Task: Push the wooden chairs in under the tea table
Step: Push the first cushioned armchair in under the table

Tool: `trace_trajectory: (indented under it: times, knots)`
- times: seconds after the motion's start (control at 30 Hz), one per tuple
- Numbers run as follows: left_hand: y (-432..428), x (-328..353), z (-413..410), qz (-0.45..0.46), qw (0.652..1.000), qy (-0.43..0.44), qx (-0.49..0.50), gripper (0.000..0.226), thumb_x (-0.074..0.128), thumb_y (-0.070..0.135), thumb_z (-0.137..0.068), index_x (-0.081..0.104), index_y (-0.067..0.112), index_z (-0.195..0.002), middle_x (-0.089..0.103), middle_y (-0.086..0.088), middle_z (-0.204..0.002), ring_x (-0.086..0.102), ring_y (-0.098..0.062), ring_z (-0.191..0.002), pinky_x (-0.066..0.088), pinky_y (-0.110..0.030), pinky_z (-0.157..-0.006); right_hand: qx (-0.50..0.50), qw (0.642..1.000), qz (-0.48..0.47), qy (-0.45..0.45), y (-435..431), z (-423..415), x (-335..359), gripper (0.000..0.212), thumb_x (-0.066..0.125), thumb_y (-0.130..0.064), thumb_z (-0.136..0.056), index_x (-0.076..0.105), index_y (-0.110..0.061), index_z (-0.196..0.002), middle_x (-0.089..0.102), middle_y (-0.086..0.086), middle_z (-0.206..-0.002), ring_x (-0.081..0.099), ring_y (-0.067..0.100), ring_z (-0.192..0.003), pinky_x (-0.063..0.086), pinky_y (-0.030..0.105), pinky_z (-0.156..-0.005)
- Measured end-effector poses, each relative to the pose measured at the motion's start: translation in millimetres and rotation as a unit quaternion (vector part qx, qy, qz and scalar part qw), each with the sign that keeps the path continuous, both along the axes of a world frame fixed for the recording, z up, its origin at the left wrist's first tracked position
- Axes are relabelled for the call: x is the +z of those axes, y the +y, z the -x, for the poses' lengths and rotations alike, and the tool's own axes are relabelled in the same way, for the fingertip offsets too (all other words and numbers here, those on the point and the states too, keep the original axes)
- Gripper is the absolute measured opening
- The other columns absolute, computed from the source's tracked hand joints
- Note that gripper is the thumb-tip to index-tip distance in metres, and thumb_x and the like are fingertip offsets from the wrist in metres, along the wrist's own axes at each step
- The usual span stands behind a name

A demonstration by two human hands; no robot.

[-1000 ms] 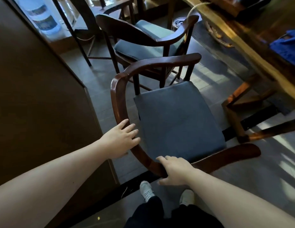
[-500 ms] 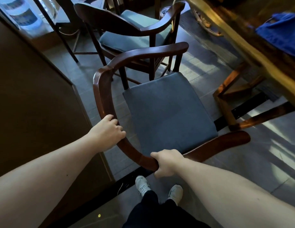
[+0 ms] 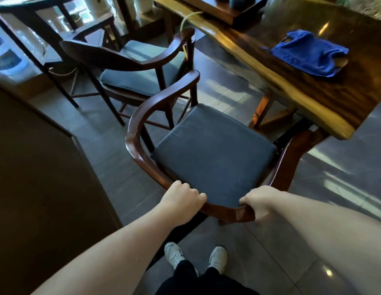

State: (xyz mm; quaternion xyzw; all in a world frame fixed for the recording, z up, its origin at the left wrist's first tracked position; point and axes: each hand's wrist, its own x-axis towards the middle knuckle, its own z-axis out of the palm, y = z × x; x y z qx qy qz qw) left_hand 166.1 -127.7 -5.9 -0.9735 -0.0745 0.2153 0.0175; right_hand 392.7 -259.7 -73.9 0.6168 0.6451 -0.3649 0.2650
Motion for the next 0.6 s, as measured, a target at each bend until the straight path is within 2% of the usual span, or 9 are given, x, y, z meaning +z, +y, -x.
trace_trajectory:
  times: [0.07, 0.2, 0.37, 0.43, 0.5, 0.6]
  knots:
    - [-4.0, 0.6, -7.6, 0.018, 1.0, -0.014, 0.001, 0.007, 0.051, 0.02, -0.087, 0.049, 0.018, -0.093, 0.066, -0.003, -0.094, 0.06, -0.032, -0.085, 0.035, -0.036, -0.063, 0.003, 1.0, 0.011, -0.001, -8.1, -14.7, -3.5, 0.045, 0.067, -0.038, -0.06, 0.058, -0.029, -0.103, 0.066, -0.002, -0.094, 0.063, 0.026, -0.087, 0.049, 0.034, -0.07]
    - [-4.3, 2.4, -11.2, 0.034, 0.999, -0.015, -0.008, 0.018, 0.052, 0.033, -0.09, 0.05, 0.019, -0.101, 0.064, -0.001, -0.102, 0.058, -0.03, -0.094, 0.038, -0.037, -0.071, -0.001, 1.0, 0.006, 0.003, -20.1, -27.0, -12.0, 0.041, 0.069, -0.036, -0.056, 0.053, -0.031, -0.093, 0.058, -0.008, -0.08, 0.057, 0.023, -0.076, 0.05, 0.034, -0.069]
    - [15.7, 4.4, 1.5, 0.041, 0.999, -0.022, -0.014, 0.014, 0.045, 0.027, -0.09, 0.051, 0.021, -0.102, 0.063, 0.002, -0.101, 0.057, -0.026, -0.095, 0.043, -0.037, -0.076, -0.014, 0.999, -0.045, -0.018, -30.1, -22.0, -11.3, 0.046, 0.067, -0.042, -0.062, 0.058, -0.027, -0.104, 0.065, 0.001, -0.098, 0.061, 0.026, -0.094, 0.045, 0.036, -0.079]
    - [35.3, 3.5, 11.5, 0.035, 0.999, -0.025, -0.015, 0.017, 0.047, 0.024, -0.087, 0.052, 0.022, -0.104, 0.064, 0.004, -0.103, 0.057, -0.023, -0.097, 0.043, -0.037, -0.08, -0.058, 0.996, -0.058, -0.017, -33.6, -15.2, -5.5, 0.053, 0.063, -0.056, -0.066, 0.06, -0.028, -0.11, 0.062, 0.001, -0.101, 0.058, 0.024, -0.096, 0.04, 0.036, -0.081]
    - [61.4, 1.3, 20.5, 0.033, 0.999, -0.035, -0.02, 0.022, 0.05, 0.026, -0.085, 0.053, 0.024, -0.107, 0.064, 0.006, -0.105, 0.057, -0.021, -0.1, 0.043, -0.037, -0.083, -0.127, 0.991, -0.051, 0.012, -32.2, -2.5, 4.9, 0.062, 0.057, -0.068, -0.066, 0.059, -0.031, -0.115, 0.06, 0.0, -0.104, 0.056, 0.022, -0.101, 0.036, 0.038, -0.092]
    - [102.6, -2.5, 32.0, 0.038, 0.998, -0.047, -0.035, 0.025, 0.054, 0.034, -0.084, 0.055, 0.026, -0.108, 0.065, 0.008, -0.109, 0.056, -0.019, -0.105, 0.04, -0.037, -0.091, -0.226, 0.968, -0.08, 0.073, -26.3, 30.3, 24.9, 0.062, 0.058, -0.066, -0.067, 0.057, -0.031, -0.119, 0.06, -0.003, -0.11, 0.057, 0.02, -0.104, 0.041, 0.038, -0.094]
